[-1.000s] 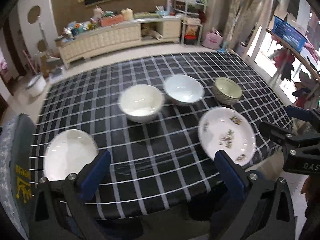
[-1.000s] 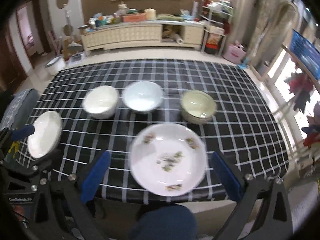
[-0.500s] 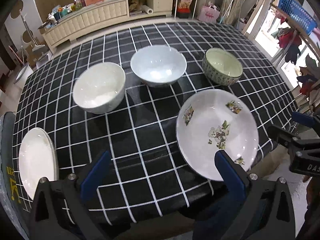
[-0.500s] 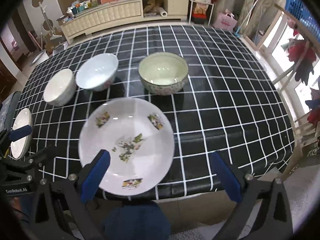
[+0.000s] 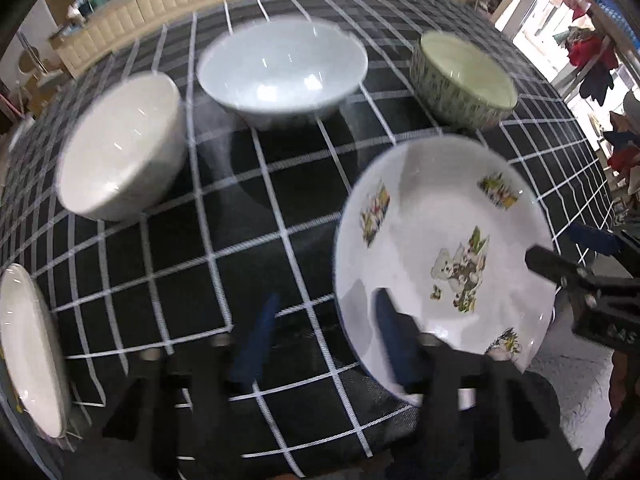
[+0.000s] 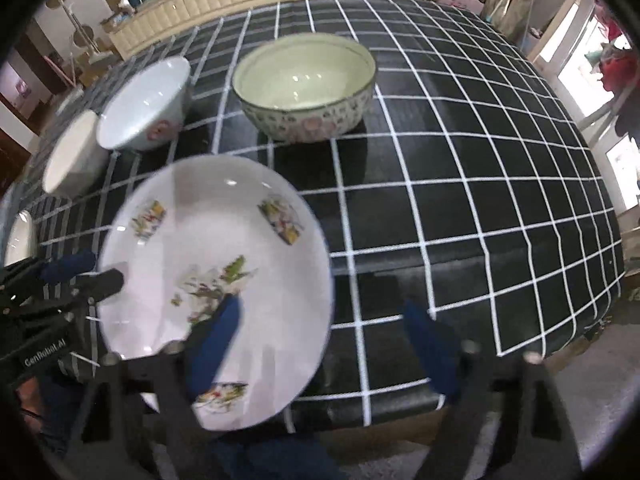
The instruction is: Organize plates and bowls
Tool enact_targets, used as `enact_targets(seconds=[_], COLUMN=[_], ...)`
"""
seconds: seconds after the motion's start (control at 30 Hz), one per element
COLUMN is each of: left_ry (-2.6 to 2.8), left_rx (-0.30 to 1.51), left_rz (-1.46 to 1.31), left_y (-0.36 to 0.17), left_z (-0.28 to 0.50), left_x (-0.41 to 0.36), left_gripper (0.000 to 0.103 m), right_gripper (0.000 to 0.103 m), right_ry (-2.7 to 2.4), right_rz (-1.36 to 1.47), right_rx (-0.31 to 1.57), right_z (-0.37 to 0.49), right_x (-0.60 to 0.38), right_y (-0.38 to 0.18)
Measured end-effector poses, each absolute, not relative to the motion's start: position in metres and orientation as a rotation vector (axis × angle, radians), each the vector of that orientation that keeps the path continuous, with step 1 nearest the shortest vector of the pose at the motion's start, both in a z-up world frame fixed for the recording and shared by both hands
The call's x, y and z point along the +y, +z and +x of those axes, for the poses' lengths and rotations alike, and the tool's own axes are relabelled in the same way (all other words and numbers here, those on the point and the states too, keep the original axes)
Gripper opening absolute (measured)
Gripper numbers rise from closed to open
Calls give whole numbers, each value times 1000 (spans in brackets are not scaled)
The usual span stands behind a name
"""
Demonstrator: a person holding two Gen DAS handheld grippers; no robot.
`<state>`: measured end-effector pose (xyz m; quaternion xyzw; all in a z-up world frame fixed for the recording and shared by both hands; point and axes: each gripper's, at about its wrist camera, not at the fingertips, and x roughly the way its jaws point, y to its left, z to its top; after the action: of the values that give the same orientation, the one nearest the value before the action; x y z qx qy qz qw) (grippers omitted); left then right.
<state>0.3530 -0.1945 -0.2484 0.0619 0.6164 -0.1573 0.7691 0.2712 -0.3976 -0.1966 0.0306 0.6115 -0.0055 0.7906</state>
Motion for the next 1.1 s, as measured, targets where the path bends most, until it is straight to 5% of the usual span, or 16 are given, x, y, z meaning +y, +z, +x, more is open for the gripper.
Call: enact_targets(seconds=[0.2, 0.4, 1.1], left_ry=[-369, -406, -347], left_rx=[1342, 1322, 1253], left_rz=[94, 152, 114], left_y=[-259, -260, -221], left_z=[359, 358, 349], left_x=[-199, -217, -167], left_gripper=[39, 26, 22], right_gripper=[58, 31, 24], right_ry=[0, 58, 85], right_rz=[134, 150, 162], right_rx=[1369, 1366, 1308], right_z=[273, 269, 265], right_x=[-408, -404, -365], right_y=[-212, -212, -172])
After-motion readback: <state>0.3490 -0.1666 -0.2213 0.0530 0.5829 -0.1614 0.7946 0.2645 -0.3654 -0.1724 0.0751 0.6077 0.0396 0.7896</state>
